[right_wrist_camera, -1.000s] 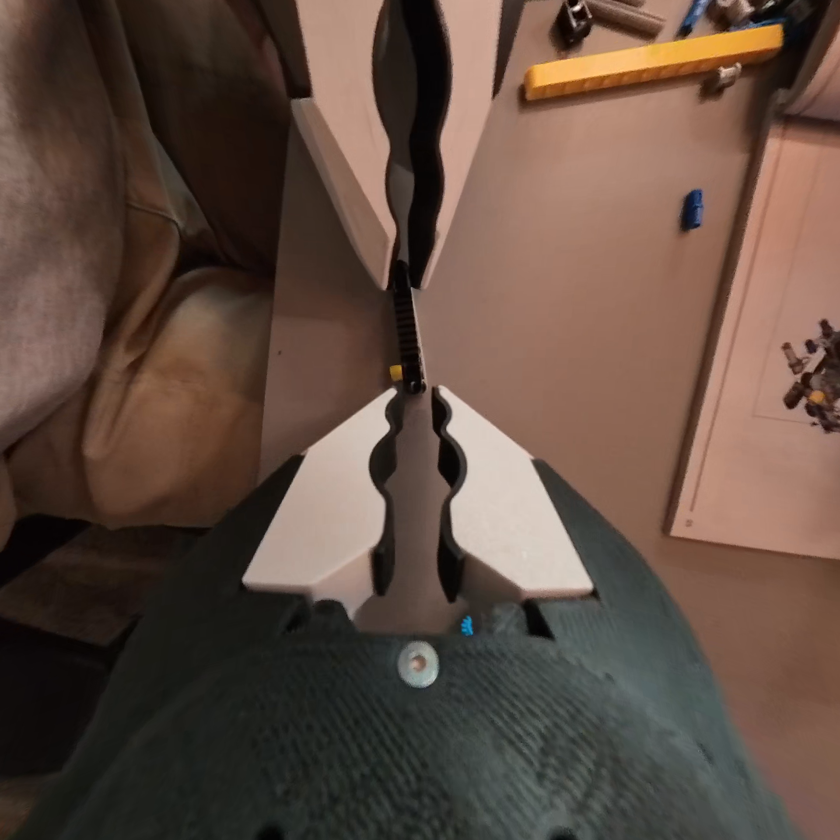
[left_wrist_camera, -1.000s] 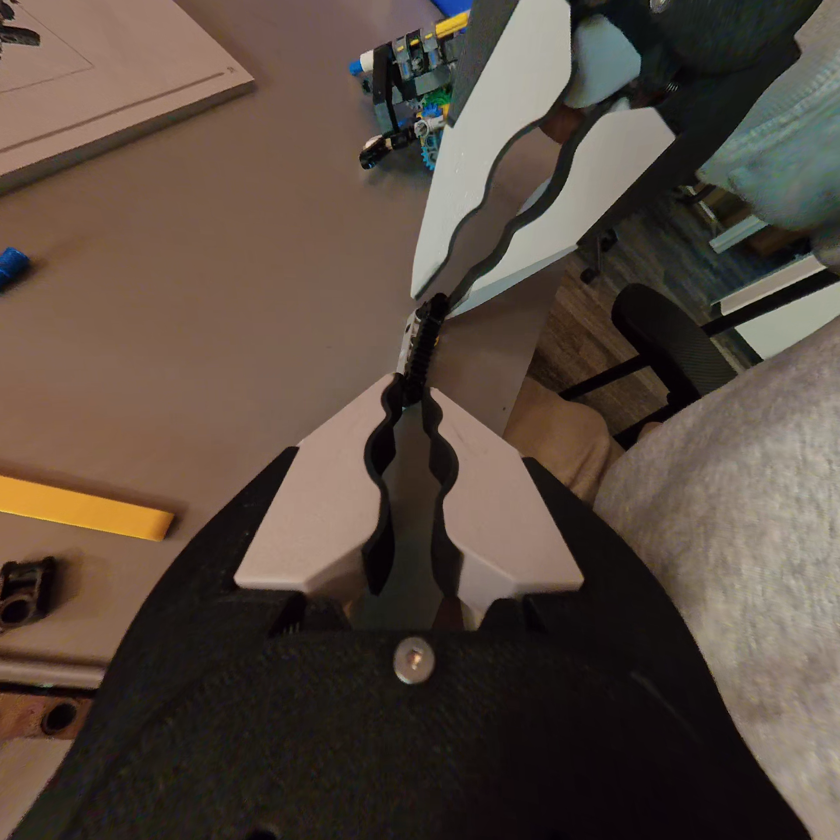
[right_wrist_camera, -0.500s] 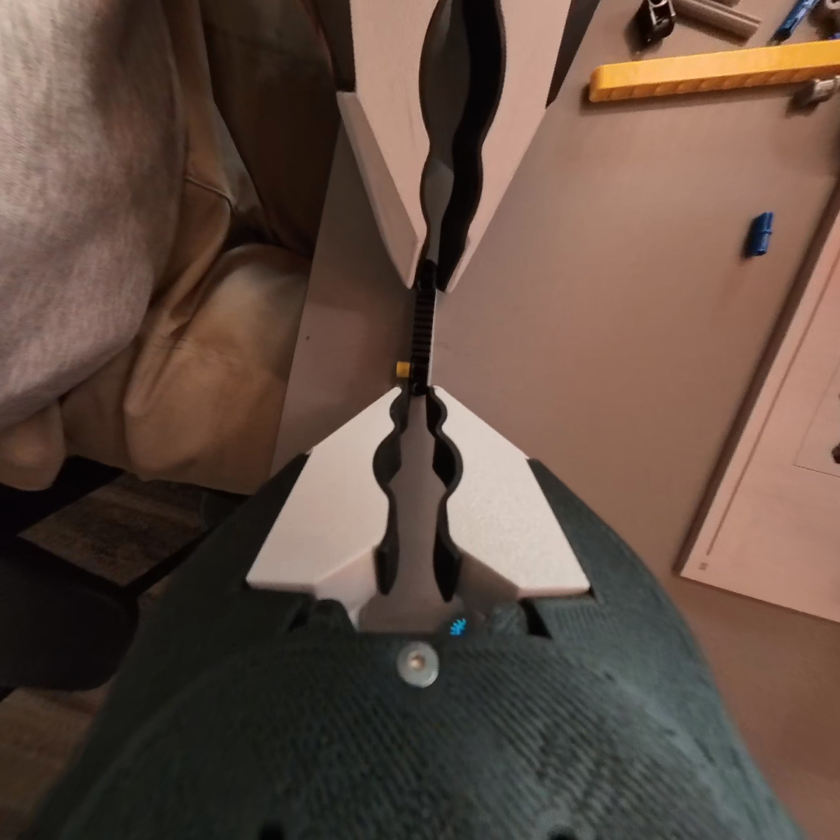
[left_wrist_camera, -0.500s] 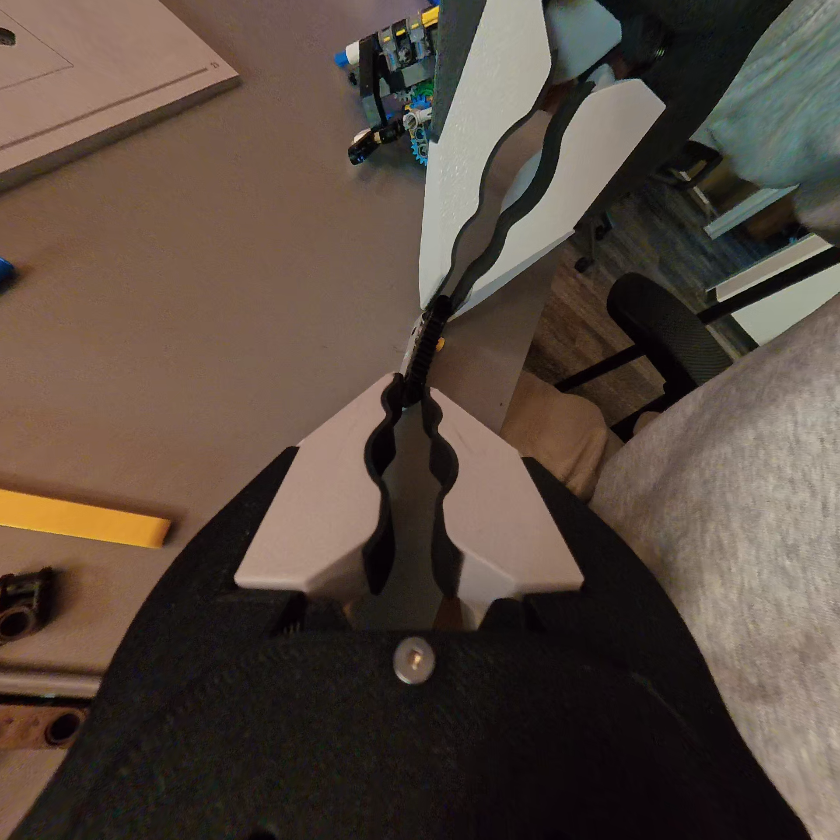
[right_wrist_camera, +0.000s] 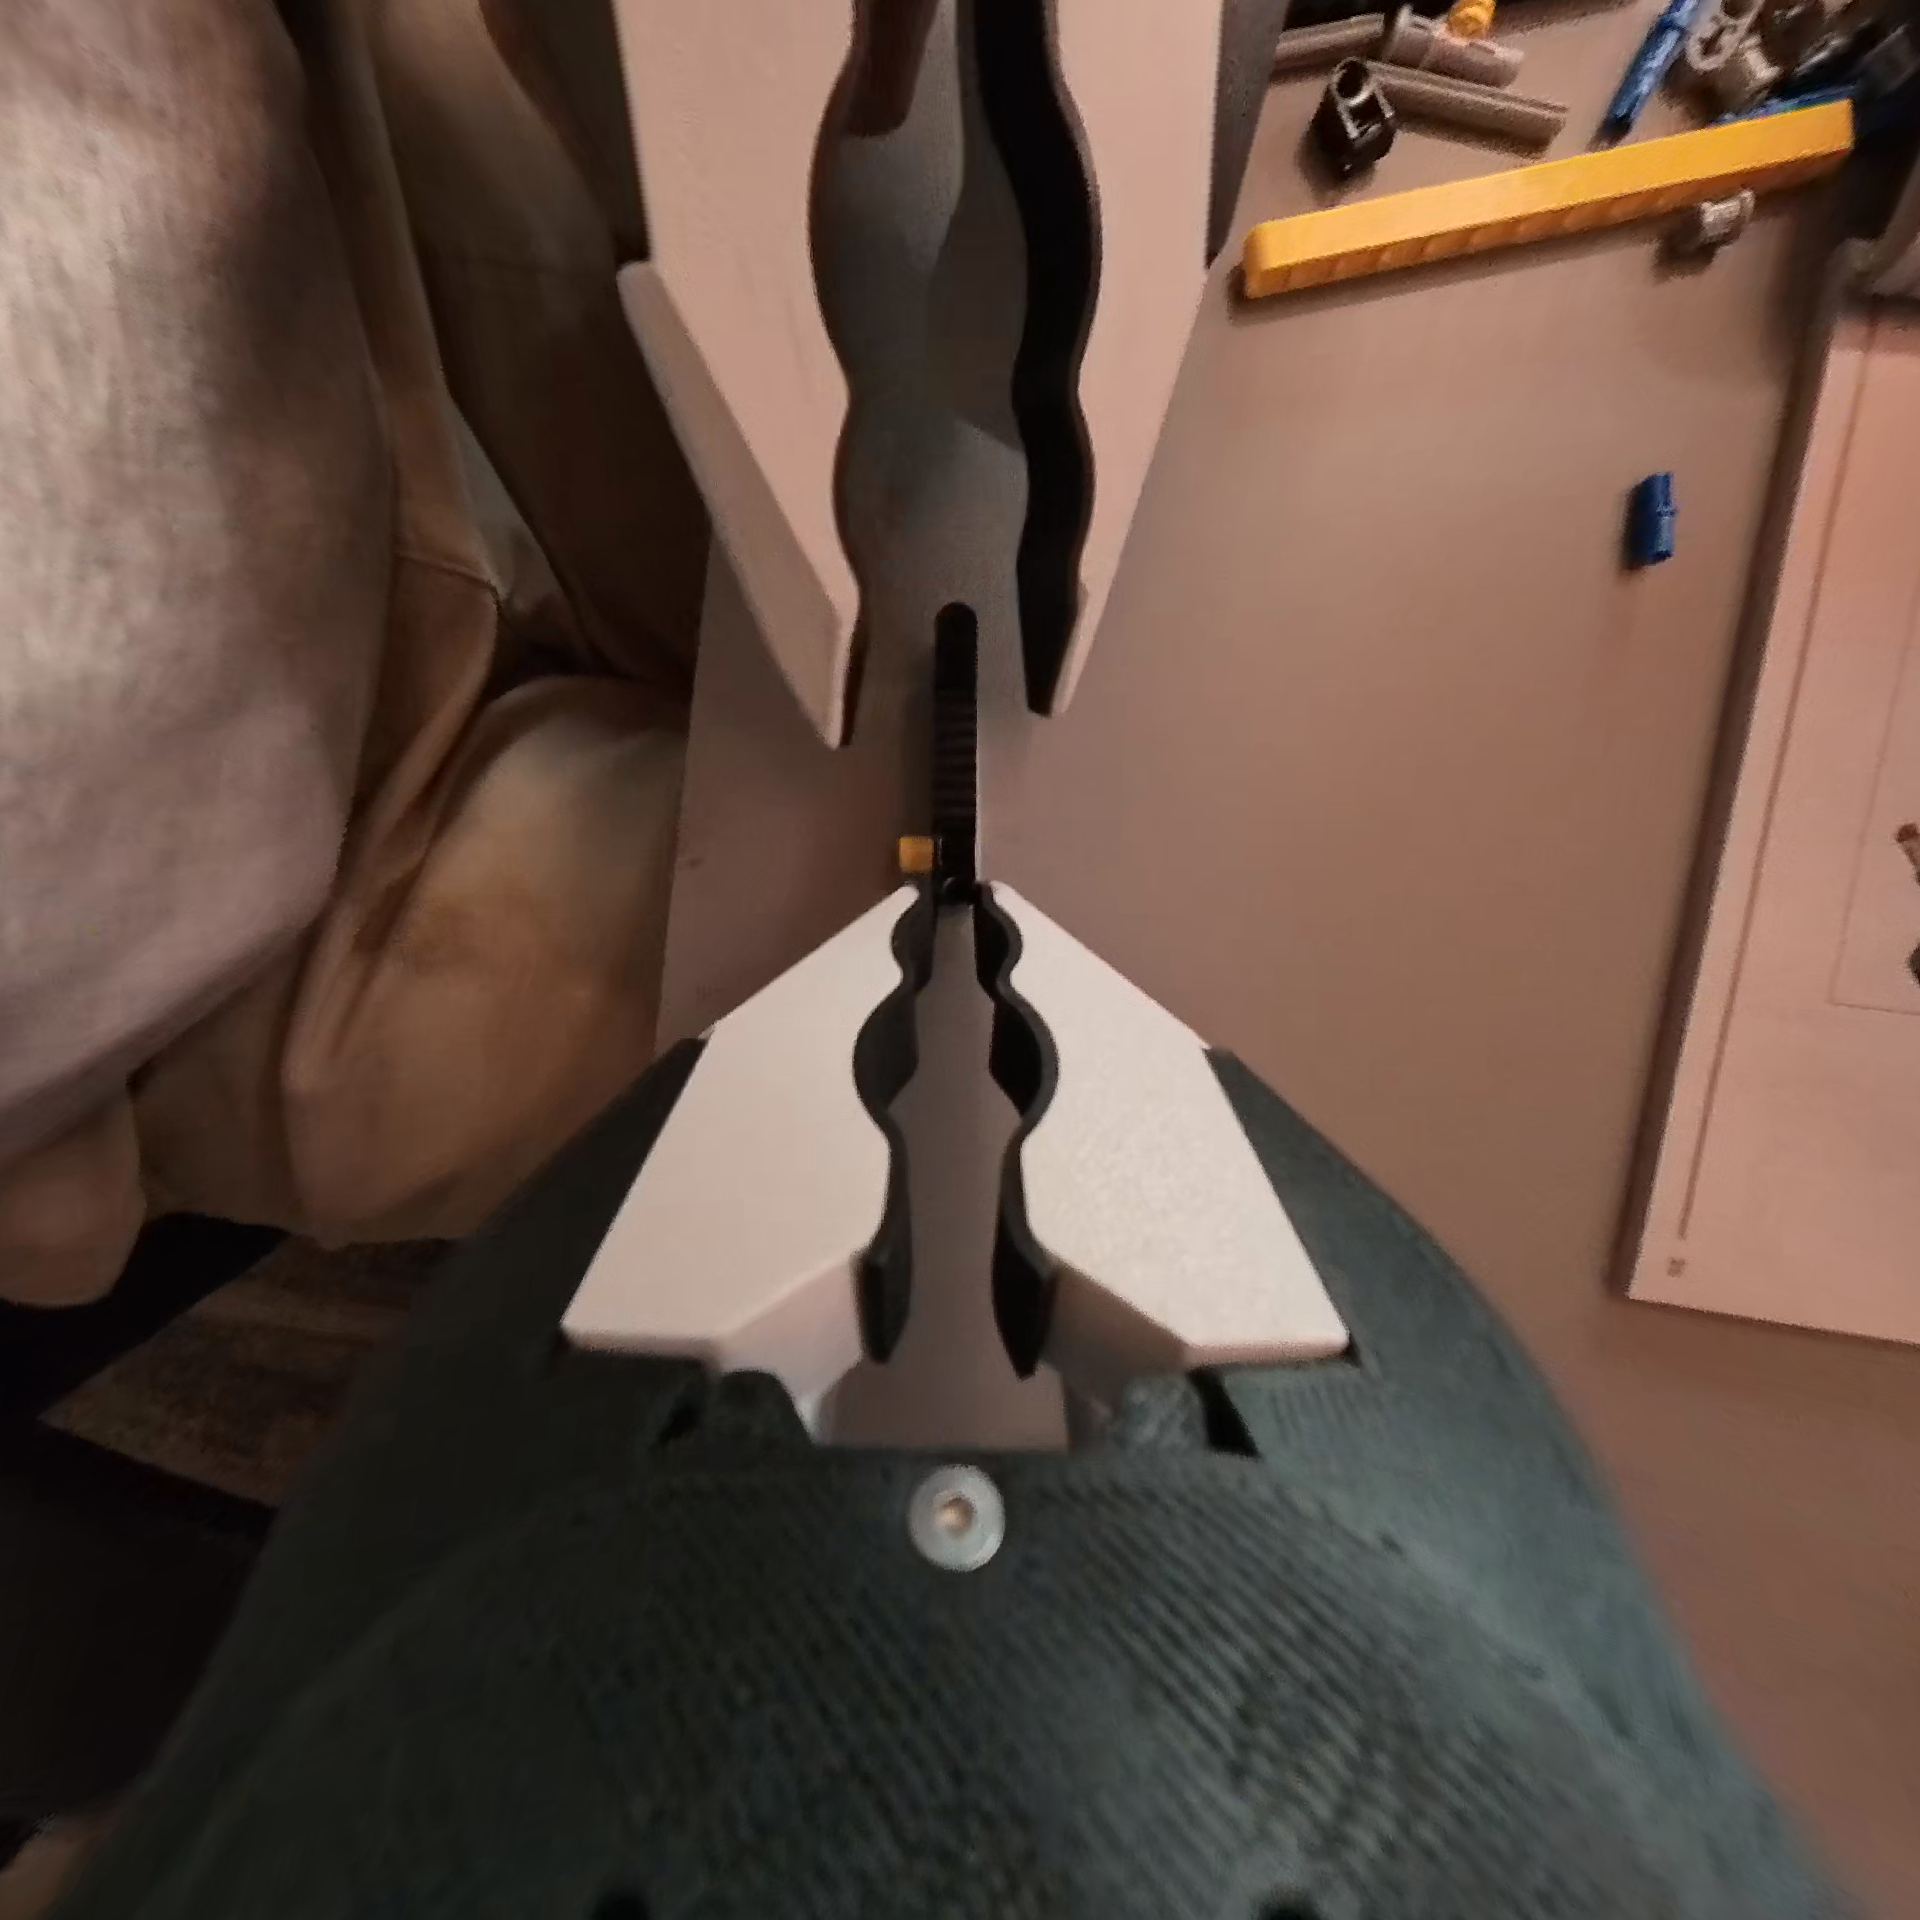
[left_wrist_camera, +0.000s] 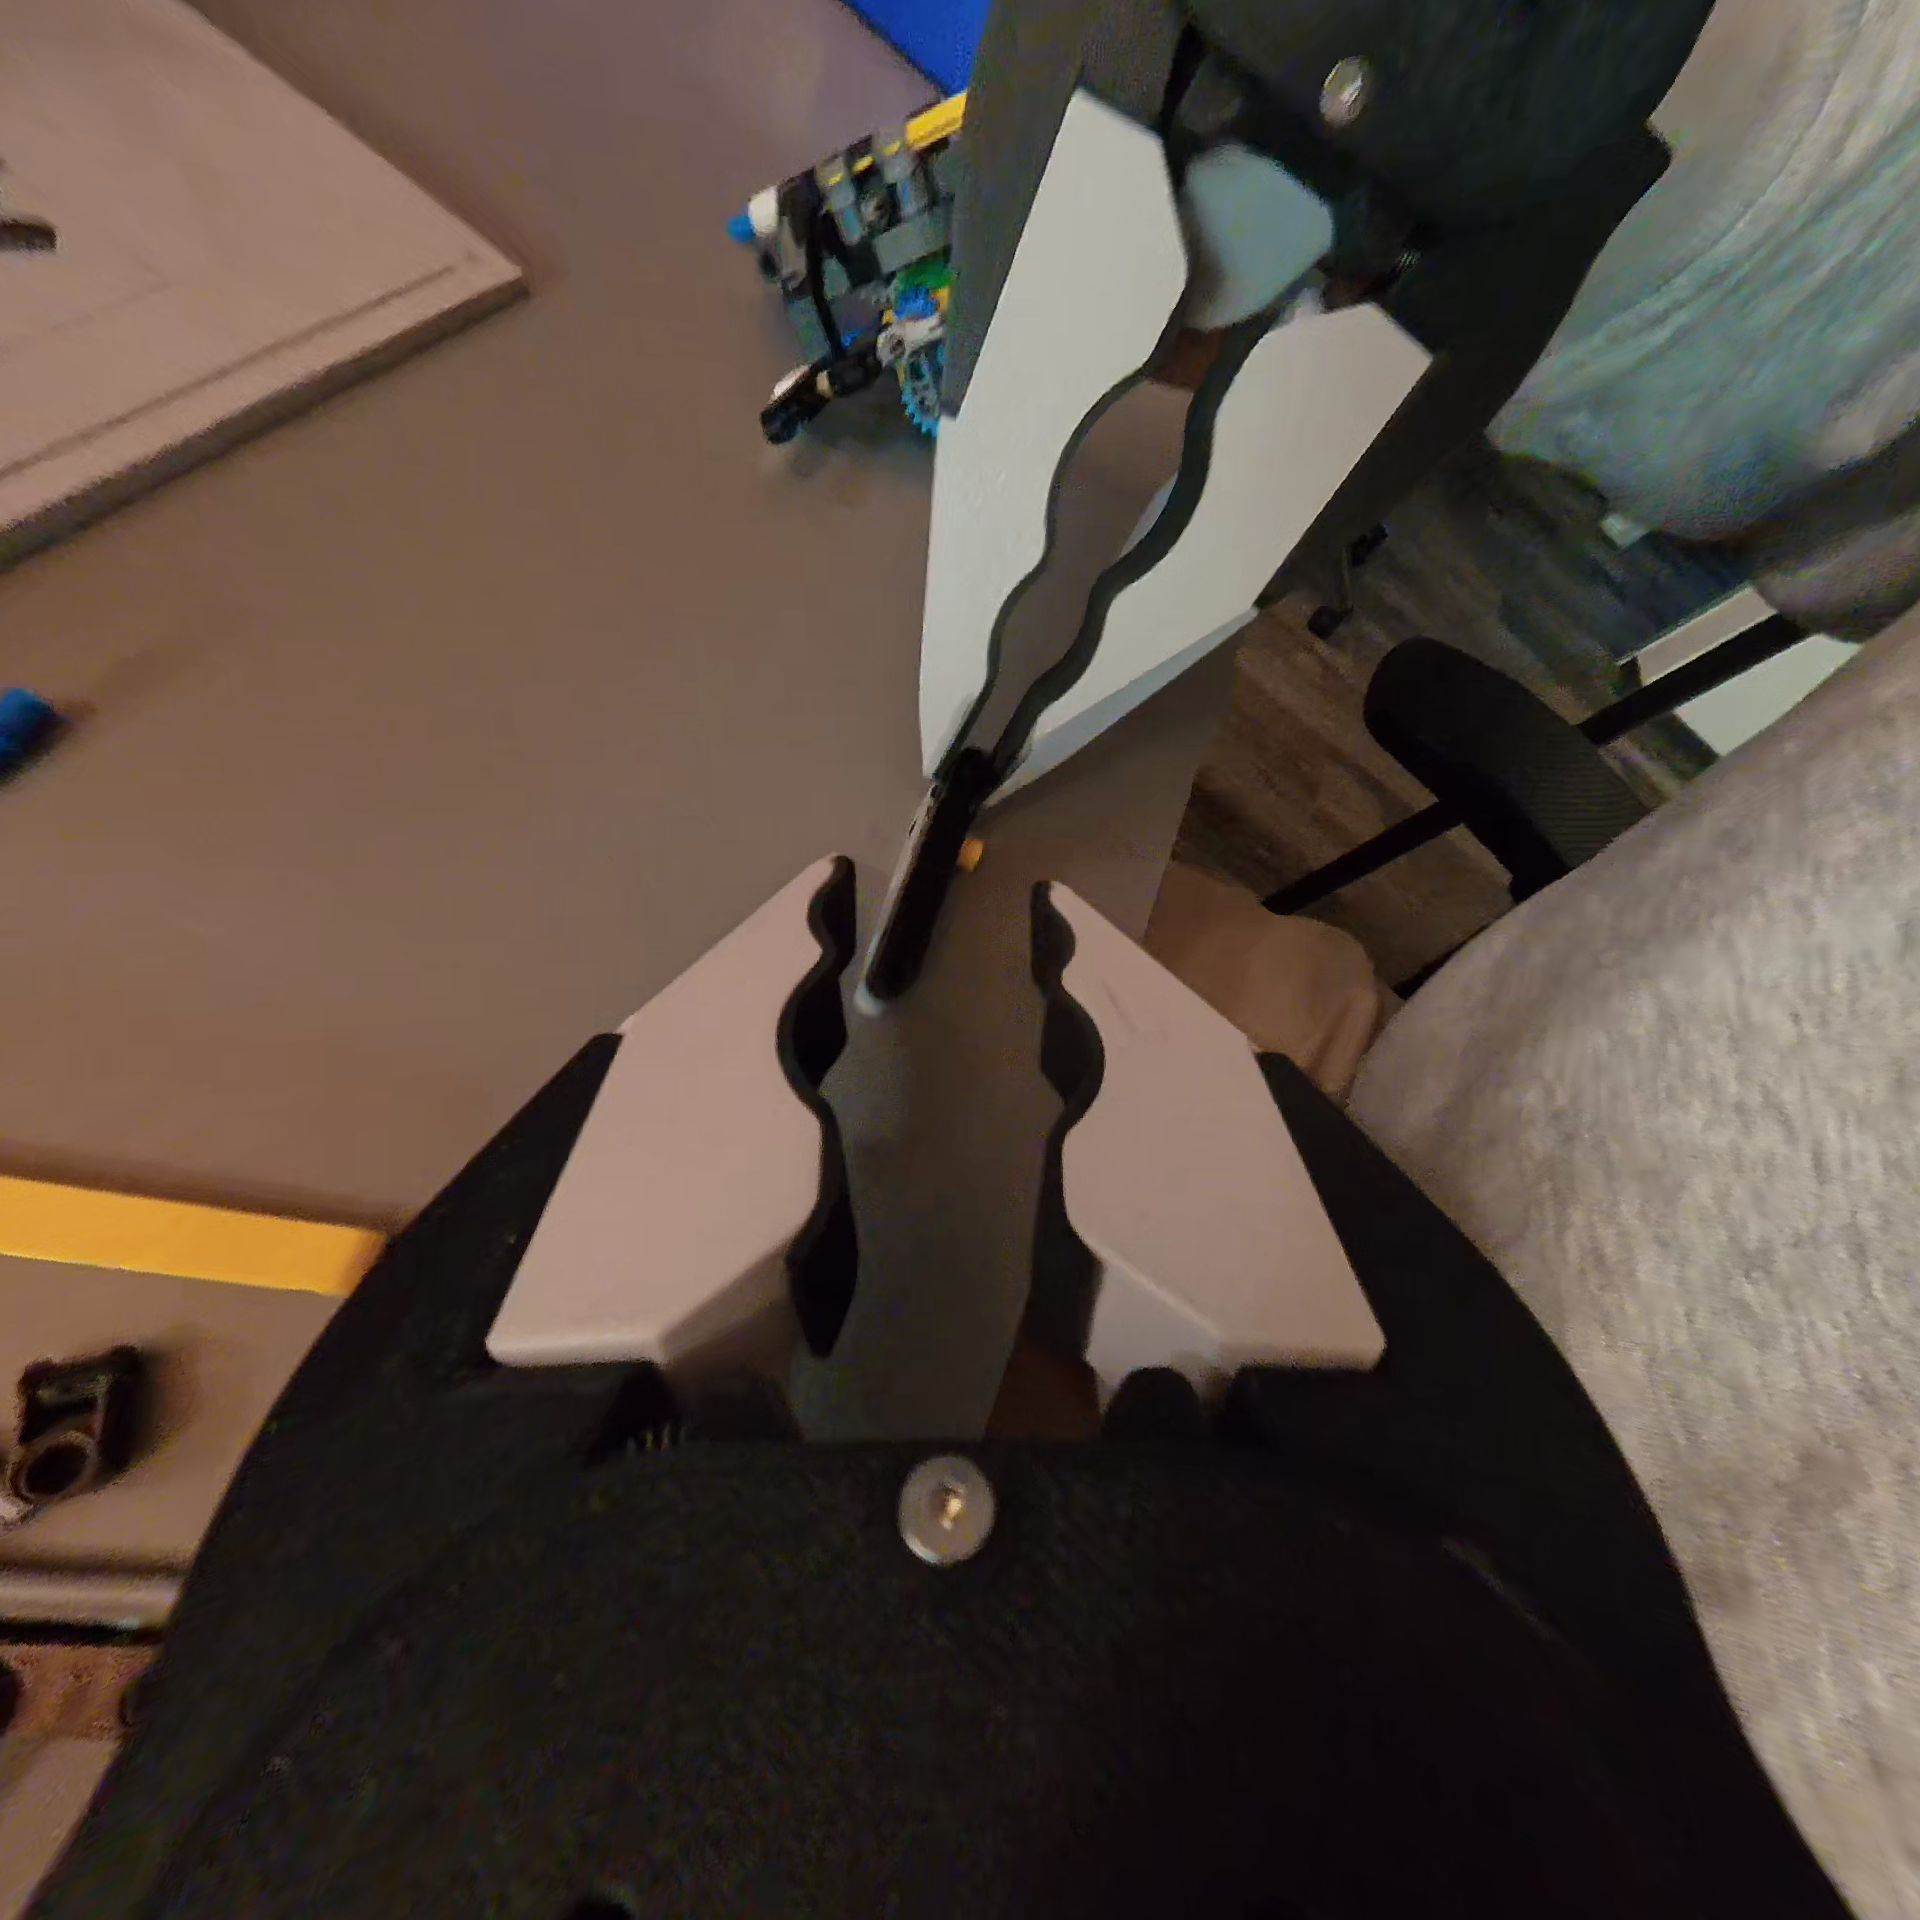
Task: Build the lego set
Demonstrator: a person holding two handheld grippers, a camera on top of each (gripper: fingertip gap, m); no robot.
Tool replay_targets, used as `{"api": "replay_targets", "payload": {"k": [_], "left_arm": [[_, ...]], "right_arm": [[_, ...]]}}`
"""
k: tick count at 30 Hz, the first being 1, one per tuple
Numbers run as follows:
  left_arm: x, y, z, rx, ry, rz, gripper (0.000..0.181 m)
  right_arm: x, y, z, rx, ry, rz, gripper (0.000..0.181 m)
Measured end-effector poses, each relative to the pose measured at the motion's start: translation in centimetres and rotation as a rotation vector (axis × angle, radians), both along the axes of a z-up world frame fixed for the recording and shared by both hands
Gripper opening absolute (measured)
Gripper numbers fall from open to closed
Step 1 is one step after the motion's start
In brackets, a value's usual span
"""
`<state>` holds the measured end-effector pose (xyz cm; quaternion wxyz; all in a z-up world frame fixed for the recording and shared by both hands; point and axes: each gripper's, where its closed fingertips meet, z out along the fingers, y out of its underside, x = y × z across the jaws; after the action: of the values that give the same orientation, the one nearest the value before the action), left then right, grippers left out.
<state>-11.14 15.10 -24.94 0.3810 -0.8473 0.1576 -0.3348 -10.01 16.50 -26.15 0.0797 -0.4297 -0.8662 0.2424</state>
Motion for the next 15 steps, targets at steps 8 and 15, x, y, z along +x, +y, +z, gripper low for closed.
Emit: {"api": "replay_targets", "payload": {"k": [8,15], "left_arm": [[1.6,0.7,-1.1,0.004,0.171,-0.077,0.016],[1.5,0.6,-0.6,0.001,0.108,-0.082,0.008]], "right_arm": [[-0.8,-0.8,-0.5,-0.021,0.115,-0.144,0.008],[-0.8,-1.0,-0.8,-0.143,0.286,-0.316,0.012]]}}
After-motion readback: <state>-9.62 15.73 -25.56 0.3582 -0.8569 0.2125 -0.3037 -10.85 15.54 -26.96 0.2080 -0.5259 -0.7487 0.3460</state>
